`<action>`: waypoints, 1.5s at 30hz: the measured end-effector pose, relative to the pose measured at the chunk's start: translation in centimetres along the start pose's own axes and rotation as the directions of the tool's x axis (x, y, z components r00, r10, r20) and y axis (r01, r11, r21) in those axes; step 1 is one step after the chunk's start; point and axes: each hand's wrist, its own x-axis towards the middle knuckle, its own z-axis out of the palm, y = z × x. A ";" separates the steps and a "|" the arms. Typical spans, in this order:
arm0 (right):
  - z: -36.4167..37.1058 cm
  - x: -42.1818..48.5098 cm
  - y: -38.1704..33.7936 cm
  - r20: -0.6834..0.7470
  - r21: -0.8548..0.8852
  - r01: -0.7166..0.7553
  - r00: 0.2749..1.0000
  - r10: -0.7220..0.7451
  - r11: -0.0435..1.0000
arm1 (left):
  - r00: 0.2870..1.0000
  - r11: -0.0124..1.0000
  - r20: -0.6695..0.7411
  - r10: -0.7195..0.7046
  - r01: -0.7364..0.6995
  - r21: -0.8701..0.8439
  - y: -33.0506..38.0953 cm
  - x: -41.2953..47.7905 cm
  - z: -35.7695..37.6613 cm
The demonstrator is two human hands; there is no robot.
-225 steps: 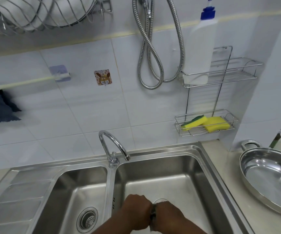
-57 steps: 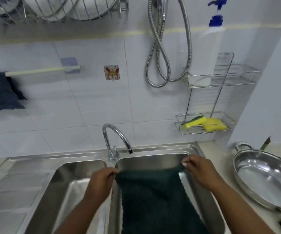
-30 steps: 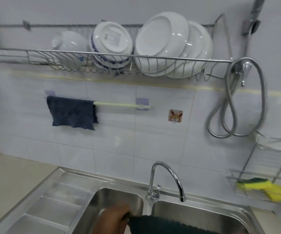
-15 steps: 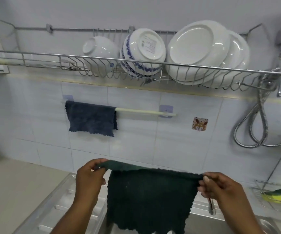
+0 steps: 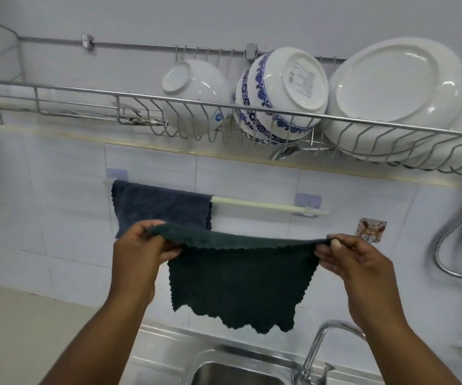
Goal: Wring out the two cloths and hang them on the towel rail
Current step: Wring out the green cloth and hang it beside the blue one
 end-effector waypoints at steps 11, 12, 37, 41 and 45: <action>5.3 9.1 -0.9 -0.084 -0.052 0.261 0.961 -0.264 0.964 | 0.975 0.976 0.091 0.204 -0.209 0.056 2.4 11.0 6.2; 5.7 9.7 -0.6 -0.085 -0.086 0.276 0.955 -0.283 0.957 | 0.974 0.976 0.087 0.209 -0.213 0.044 2.5 11.7 6.6; 8.5 15.4 1.5 0.255 -0.960 0.277 0.925 -0.282 0.042 | 0.968 0.040 0.246 0.050 -0.248 0.968 -0.1 18.7 8.8; 7.0 15.5 1.8 0.269 -0.859 0.405 0.877 -0.398 0.313 | 0.936 0.438 0.256 0.241 -0.341 0.832 0.0 18.1 7.9; 6.1 14.3 2.1 0.550 -0.757 0.645 0.715 -0.432 0.103 | 0.801 0.535 0.549 0.237 -0.579 0.614 -0.6 16.8 7.7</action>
